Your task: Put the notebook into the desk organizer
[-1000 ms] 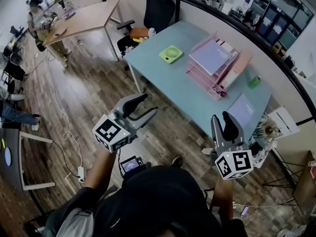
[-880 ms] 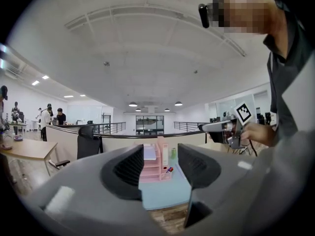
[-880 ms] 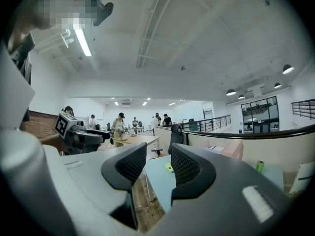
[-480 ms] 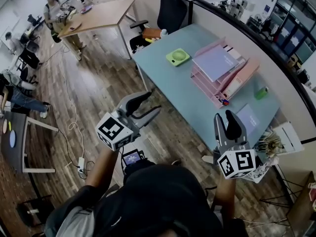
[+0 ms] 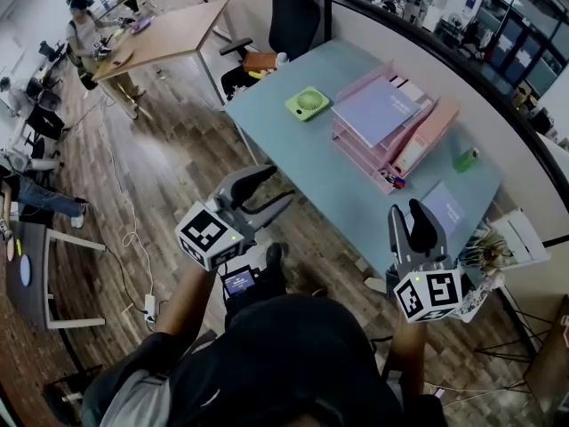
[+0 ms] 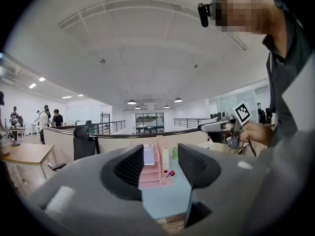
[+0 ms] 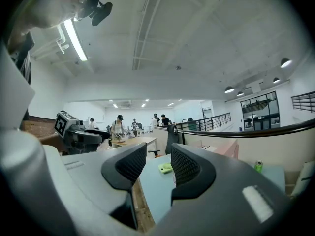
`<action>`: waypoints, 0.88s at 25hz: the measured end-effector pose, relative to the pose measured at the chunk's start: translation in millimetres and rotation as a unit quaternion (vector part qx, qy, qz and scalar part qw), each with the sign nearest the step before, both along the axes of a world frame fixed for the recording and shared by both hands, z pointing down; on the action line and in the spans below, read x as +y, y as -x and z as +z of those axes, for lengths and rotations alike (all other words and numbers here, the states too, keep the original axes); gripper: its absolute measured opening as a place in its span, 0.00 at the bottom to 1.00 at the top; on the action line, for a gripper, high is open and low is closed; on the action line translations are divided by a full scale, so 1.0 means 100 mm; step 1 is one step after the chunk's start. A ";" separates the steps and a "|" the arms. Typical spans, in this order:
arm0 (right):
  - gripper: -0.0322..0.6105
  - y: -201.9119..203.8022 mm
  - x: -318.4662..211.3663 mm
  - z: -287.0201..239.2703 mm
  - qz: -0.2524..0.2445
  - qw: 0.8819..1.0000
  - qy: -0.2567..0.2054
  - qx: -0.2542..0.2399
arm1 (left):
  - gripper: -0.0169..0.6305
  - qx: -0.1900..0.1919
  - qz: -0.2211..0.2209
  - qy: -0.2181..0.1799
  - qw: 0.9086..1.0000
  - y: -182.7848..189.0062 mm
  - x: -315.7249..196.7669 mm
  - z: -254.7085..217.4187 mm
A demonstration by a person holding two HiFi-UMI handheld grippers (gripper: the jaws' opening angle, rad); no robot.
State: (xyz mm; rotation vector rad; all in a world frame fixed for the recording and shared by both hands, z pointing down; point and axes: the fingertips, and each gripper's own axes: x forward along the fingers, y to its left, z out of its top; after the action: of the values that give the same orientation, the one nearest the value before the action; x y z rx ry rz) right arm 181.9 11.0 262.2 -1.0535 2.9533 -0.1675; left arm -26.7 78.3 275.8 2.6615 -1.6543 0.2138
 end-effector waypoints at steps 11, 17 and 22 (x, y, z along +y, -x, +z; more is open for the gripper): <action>0.26 0.23 -0.33 -0.09 0.089 0.996 -0.006 0.020 | 0.44 0.015 0.083 -0.007 0.996 0.34 -0.85 0.02; 0.26 0.44 -0.50 -0.12 0.128 0.991 -0.008 0.025 | 0.44 0.031 0.119 -0.006 0.992 0.56 -1.25 0.05; 0.26 0.59 -0.59 -0.08 0.157 0.987 -0.006 0.034 | 0.44 0.039 0.140 0.004 0.989 0.71 -1.53 0.19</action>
State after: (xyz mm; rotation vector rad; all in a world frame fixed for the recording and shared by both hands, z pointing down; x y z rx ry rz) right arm 123.0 -47.6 254.0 -1.5289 2.7890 -0.1140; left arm -97.7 -74.6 294.4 2.8468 -1.2520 0.1132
